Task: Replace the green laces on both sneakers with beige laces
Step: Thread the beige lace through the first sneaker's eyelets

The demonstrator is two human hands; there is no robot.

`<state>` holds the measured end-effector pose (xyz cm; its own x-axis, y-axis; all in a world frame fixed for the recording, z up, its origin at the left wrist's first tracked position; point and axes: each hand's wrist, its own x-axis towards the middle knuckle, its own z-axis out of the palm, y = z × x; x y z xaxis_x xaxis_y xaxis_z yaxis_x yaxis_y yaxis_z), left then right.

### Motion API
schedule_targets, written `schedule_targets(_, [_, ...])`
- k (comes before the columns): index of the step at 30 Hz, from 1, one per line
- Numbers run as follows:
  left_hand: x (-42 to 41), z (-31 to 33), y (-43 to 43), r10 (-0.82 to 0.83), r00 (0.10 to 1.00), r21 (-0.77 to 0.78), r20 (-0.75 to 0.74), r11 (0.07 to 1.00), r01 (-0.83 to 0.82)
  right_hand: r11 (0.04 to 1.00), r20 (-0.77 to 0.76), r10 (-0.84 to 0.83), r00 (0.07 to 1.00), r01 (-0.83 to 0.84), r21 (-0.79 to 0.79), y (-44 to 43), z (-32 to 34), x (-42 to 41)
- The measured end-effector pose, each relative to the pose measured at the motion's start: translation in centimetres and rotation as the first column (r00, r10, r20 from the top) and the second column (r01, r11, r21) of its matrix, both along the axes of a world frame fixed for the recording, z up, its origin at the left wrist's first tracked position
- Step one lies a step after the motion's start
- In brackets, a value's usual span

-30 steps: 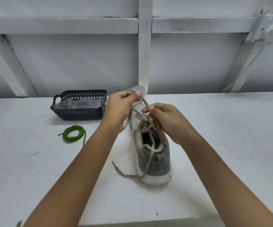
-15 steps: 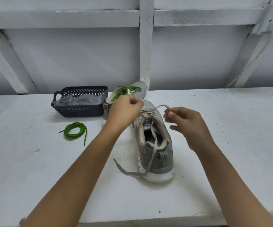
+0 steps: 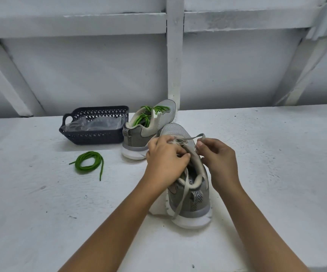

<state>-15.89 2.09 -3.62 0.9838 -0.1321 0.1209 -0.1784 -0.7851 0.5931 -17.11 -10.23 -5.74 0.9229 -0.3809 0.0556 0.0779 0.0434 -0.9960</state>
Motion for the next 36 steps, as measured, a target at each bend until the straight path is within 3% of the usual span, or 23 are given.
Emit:
schedule_targets(18, [0.8, -1.3, -0.1, 0.008, 0.998, -0.056, 0.063, 0.998, -0.004, 0.978, 0.081, -0.016, 0.997, 0.032, -0.205, -0.1, -1.4, 0.0])
schedule_targets(32, [0.4, -0.7, -0.1, -0.030, 0.999, -0.051, 0.029, 0.998, 0.031, 0.976, 0.020, 0.113, 0.993, -0.107, -0.191, -0.1, -1.5, -0.6])
schedule_targets(36, [0.0, -0.5, 0.5, -0.051, 0.990, -0.133, 0.132, 0.989, 0.069, 0.980, -0.010, 0.142, 0.990, -0.143, -0.139, -0.2, -1.3, -0.3])
